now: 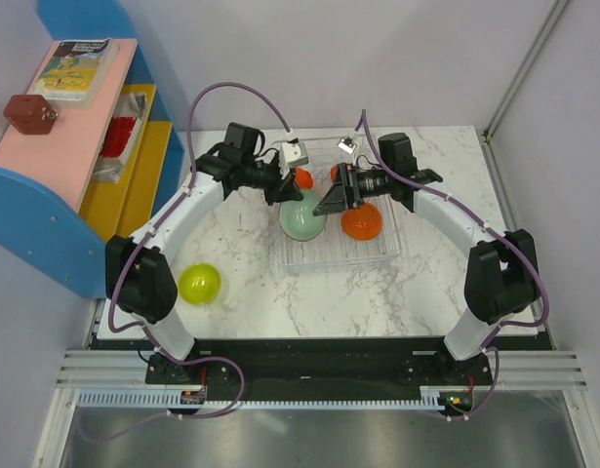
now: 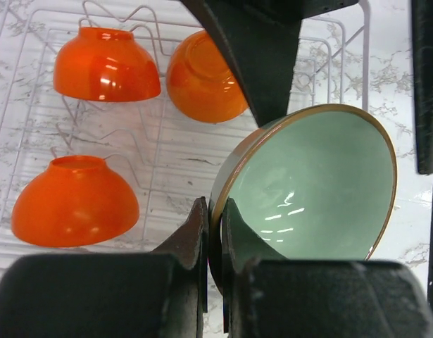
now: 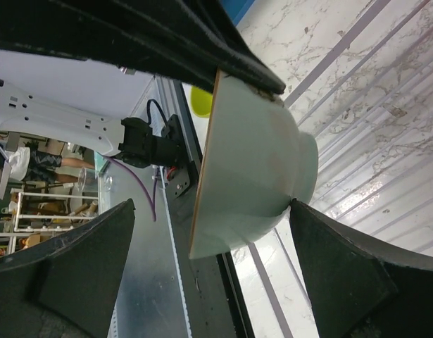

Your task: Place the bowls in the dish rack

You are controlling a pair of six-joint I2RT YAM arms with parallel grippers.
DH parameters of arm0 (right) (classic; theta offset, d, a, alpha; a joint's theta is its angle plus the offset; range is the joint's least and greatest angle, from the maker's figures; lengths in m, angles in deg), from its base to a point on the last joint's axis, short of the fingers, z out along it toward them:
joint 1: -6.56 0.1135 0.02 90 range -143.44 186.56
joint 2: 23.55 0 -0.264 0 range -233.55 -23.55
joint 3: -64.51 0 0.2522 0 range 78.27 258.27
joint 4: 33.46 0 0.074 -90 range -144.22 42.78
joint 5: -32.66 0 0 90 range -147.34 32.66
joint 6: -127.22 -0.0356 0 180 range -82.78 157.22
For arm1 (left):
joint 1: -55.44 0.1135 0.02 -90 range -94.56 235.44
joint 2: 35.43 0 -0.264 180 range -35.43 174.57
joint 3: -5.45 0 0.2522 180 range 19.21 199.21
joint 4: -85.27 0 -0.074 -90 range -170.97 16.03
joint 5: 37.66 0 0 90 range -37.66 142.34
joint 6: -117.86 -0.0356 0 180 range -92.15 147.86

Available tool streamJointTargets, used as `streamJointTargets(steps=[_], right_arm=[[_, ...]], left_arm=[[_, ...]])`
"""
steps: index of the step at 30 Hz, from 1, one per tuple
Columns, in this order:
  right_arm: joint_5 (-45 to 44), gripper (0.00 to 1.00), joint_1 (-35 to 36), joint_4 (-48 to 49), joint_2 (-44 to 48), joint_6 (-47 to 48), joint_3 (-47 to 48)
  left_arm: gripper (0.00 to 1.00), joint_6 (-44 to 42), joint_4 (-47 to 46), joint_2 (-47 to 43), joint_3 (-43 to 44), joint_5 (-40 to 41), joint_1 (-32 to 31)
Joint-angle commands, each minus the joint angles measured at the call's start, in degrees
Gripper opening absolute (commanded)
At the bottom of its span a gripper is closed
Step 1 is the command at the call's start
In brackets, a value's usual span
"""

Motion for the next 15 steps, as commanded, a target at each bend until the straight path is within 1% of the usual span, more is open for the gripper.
streamJointTargets(steps=[1,8,15], right_arm=[[2.4,0.98,-0.1,3.7,-0.3,0.4,-0.4],[4.6,0.98,-0.5,3.8,-1.6,0.9,-0.6],[10.6,0.98,-0.8,3.8,-3.1,1.3,-0.8]], left_arm=[[0.02,2.9,-2.3,-3.8,3.1,-5.1,-2.0],[0.02,3.0,-2.3,-5.7,3.3,-5.7,-2.5],[0.02,2.5,-2.3,-6.3,4.1,-4.8,-2.6]])
